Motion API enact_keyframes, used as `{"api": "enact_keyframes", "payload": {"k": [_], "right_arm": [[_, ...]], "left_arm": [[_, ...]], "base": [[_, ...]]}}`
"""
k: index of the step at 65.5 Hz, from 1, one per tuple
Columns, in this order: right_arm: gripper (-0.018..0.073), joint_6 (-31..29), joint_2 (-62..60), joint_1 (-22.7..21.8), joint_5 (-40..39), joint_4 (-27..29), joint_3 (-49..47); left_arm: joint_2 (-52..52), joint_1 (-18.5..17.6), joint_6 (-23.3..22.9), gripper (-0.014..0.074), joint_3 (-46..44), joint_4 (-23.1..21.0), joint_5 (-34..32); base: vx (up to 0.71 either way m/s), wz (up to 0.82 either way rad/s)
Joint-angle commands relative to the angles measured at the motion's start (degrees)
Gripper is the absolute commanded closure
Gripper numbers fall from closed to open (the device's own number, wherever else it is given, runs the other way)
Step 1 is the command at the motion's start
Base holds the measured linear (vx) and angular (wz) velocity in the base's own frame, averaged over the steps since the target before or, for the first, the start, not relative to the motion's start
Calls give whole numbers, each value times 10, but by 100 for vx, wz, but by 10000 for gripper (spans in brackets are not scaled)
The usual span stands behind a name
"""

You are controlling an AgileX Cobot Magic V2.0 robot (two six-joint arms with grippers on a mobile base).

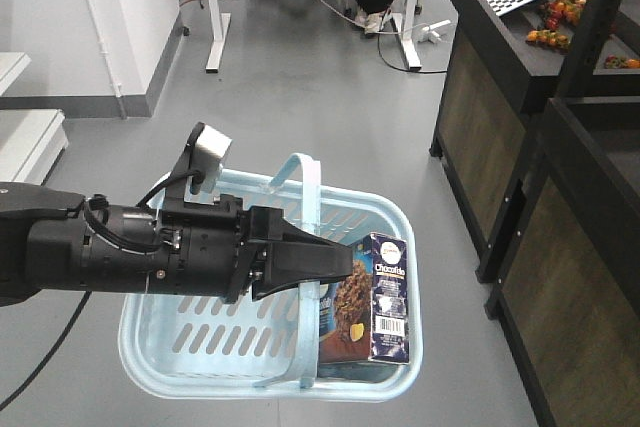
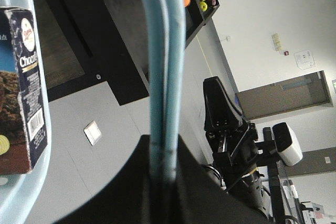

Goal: Left arm holds basket, right arm returns cookies
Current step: 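Turn the base toward the snack shelf, keeping the basket held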

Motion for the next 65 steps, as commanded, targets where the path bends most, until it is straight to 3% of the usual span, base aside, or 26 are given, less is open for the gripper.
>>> {"api": "enact_keyframes", "payload": {"k": [1, 65], "right_arm": [[568, -4, -7, 1, -41, -4, 10], [568, -4, -7, 1, -41, -4, 10]], "left_arm": [[-24, -4, 12, 599, -21, -69, 32], [-24, -4, 12, 599, -21, -69, 32]], "base": [[33, 0], [34, 2]]}}
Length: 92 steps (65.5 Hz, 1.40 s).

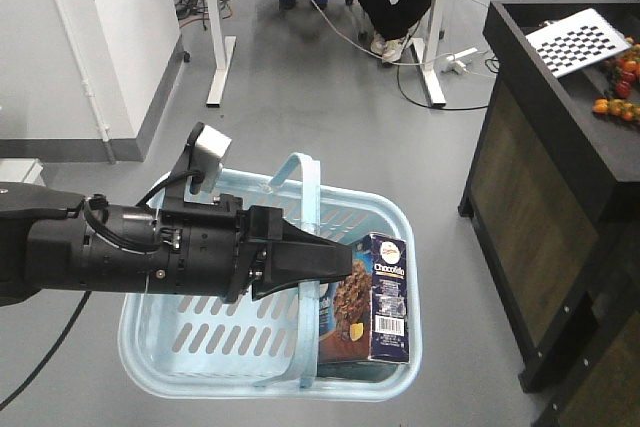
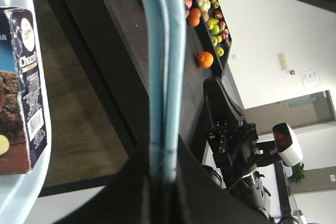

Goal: Left arm holds basket, right arm returns cookies

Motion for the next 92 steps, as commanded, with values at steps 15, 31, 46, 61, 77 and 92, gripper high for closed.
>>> {"api": "enact_keyframes", "payload": {"k": [15, 31, 46, 61, 77, 92], "right_arm": [[568, -4, -7, 1, -42, -4, 10], [568, -4, -7, 1, -42, -4, 10], [568, -4, -7, 1, -41, -4, 10], [568, -4, -7, 1, -41, -4, 10], [568, -4, -7, 1, -41, -4, 10], [568, -4, -7, 1, -41, -4, 10]], "left_arm": [[-24, -4, 12, 599, -21, -69, 32], [-24, -4, 12, 599, -21, -69, 32], [-24, -4, 12, 599, -21, -69, 32], [-24, -4, 12, 599, -21, -69, 32], [-24, -4, 12, 599, -21, -69, 32], [-24, -4, 12, 599, -21, -69, 31]], "base": [[31, 10], [33, 40], [33, 70], [31, 66], [27, 62], [24, 77]]}}
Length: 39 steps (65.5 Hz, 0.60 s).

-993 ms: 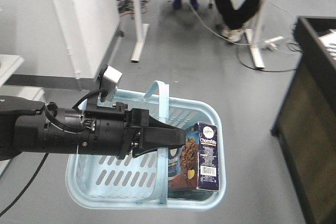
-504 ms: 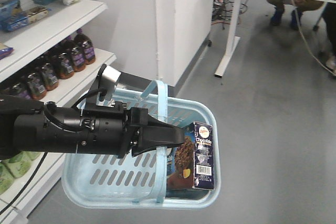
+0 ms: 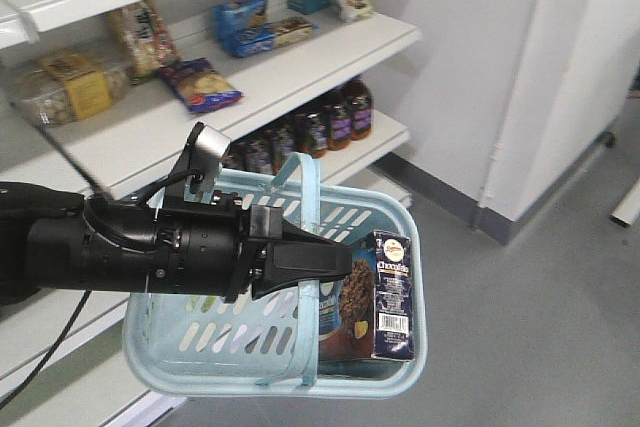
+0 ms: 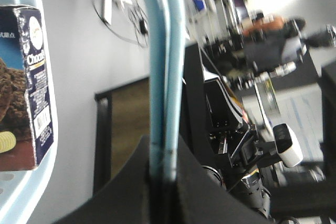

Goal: Left arm holds basket, right arm returns cookies

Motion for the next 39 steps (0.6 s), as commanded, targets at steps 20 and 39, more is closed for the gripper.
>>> {"api": "enact_keyframes", "payload": {"k": [20, 39], "right_arm": [[568, -4, -7, 1, -41, -4, 10], [568, -4, -7, 1, -41, -4, 10]], "left_arm": [[-24, -4, 12, 599, -21, -68, 32], [-24, -4, 12, 599, -21, -68, 32]], "base": [[21, 83], [17, 65]]}}
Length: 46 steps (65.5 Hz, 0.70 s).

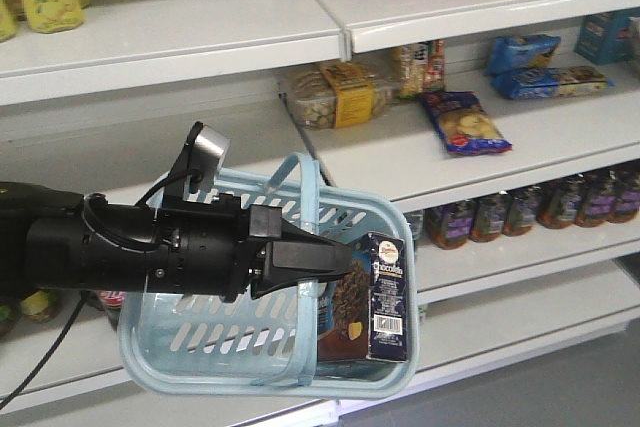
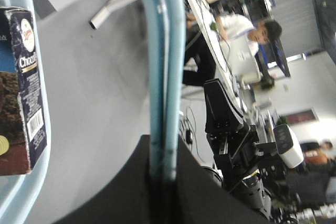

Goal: Left arm holds basket, right arm returns cookies

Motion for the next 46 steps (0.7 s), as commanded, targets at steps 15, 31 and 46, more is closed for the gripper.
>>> {"api": "enact_keyframes", "payload": {"k": [15, 31, 46], "right_arm": [[568, -4, -7, 1, -41, -4, 10], [568, -4, -7, 1, -41, -4, 10], [568, -4, -7, 1, -41, -4, 10]], "left_arm": [[-24, -4, 12, 599, -21, -68, 32], [-24, -4, 12, 599, -21, -68, 32], [-24, -4, 12, 599, -21, -68, 32]], "base": [[15, 56], [13, 51], [10, 32]]}}
